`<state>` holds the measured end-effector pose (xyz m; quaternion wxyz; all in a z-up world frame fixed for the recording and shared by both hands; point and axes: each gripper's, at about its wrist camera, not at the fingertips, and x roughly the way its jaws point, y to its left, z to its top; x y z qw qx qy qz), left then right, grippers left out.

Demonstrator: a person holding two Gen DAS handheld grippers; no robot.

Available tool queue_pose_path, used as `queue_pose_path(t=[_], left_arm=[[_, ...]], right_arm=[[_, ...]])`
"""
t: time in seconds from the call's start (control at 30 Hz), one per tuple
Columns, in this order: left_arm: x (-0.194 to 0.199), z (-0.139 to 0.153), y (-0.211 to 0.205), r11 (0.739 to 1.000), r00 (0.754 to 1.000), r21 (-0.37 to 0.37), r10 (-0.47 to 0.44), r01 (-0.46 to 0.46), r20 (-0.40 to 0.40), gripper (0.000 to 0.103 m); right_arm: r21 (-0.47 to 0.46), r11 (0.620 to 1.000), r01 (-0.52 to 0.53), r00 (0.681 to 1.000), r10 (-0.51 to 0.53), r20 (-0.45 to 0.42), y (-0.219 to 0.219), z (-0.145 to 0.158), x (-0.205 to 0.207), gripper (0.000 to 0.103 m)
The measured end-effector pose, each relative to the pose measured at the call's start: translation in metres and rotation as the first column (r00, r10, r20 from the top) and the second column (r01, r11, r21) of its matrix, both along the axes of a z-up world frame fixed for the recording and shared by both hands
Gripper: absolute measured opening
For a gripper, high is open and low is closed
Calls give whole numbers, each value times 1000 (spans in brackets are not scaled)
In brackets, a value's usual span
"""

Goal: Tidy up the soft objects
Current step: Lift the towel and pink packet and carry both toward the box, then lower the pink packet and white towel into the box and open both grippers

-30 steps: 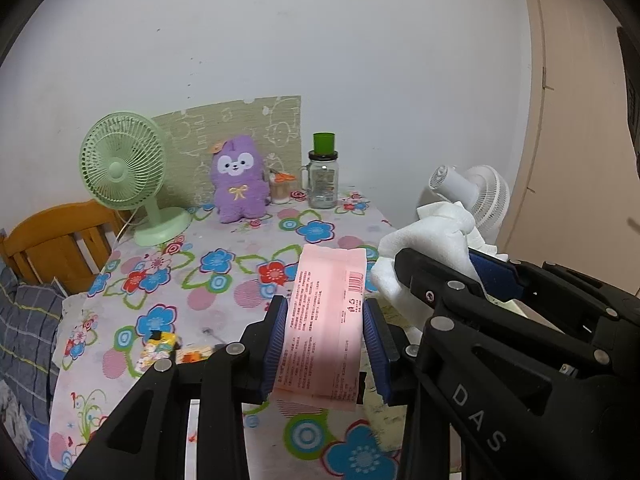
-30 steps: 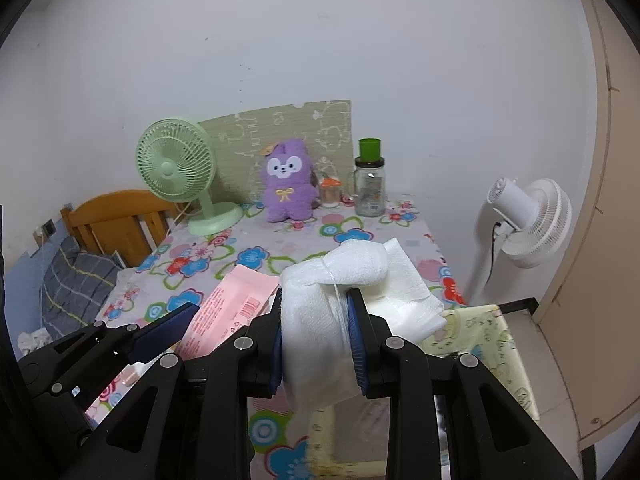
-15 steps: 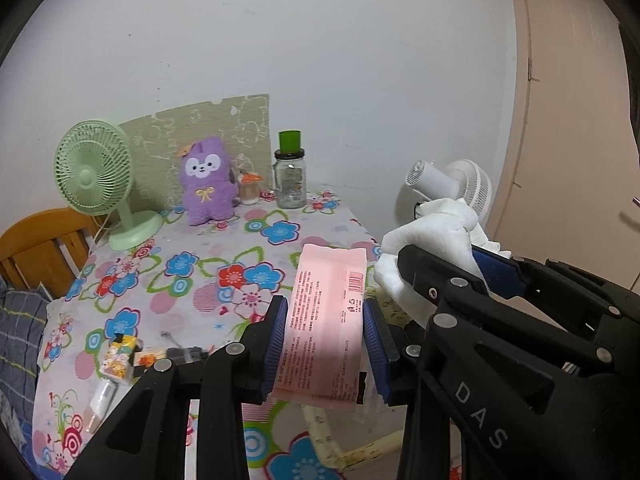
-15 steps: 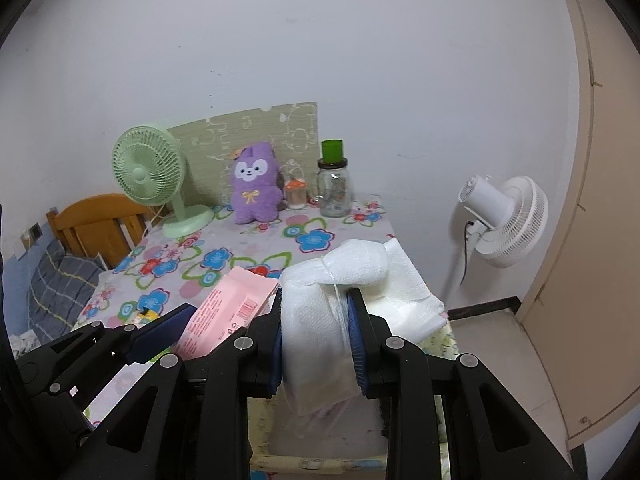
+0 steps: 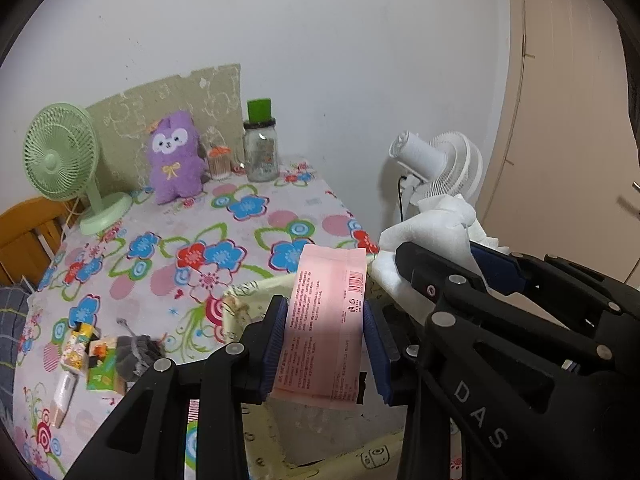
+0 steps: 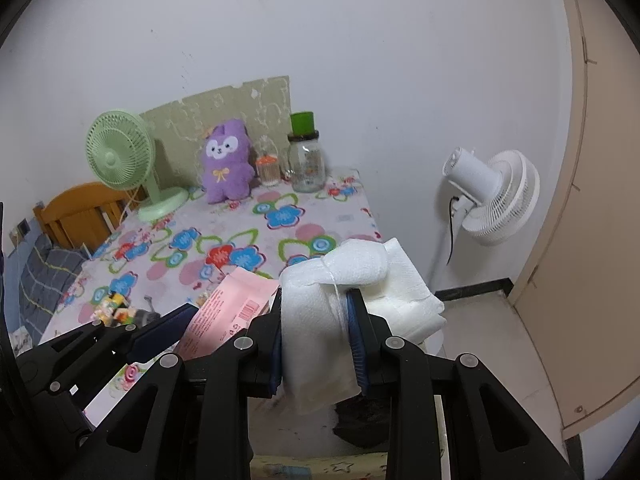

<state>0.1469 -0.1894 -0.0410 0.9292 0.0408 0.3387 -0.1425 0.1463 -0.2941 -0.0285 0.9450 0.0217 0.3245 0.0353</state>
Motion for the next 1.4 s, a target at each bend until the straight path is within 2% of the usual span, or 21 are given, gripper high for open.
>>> queue_pose_path(t=[0.3, 0.37, 0.43, 0.5, 0.6, 0.77, 0.93, 1.07, 1.27, 1.4], left_arm=[[13, -22, -6, 999, 997, 54, 7, -3, -79, 41], [13, -24, -5, 998, 997, 68, 13, -8, -78, 47], [14, -25, -5, 996, 997, 84, 19, -13, -78, 64], [14, -25, -5, 995, 997, 95, 22, -15, -74, 69], [13, -25, -5, 995, 998, 102, 17, -10, -67, 77], [12, -24, -5, 995, 998, 103, 3, 4, -61, 83], [13, -22, 1, 996, 998, 92, 6, 0, -66, 87], [12, -19, 6, 996, 998, 88, -2, 8, -68, 88], [4, -8, 11, 994, 999, 110, -24, 26, -22, 92], [-2, -1, 18, 995, 999, 97, -33, 33, -1, 95]], right_arm=[[15, 1000, -11, 999, 12, -53, -4, -26, 15, 31], [24, 1000, -20, 998, 22, -65, -3, -31, 17, 31], [36, 999, -30, 996, 32, -78, -2, -35, 20, 32], [49, 998, -38, 995, 42, -86, -2, -37, 20, 32], [54, 998, -45, 994, 50, -92, -1, -38, 22, 38], [41, 999, -32, 996, 35, -88, 1, -36, 21, 65], [25, 1000, -3, 998, 5, -68, 4, -31, 16, 83], [20, 1000, 15, 998, -14, -55, 9, -26, 12, 84], [28, 998, 49, 998, -48, -30, 14, -16, 1, 85], [14, 998, 62, 998, -62, -8, 21, -7, -7, 85]])
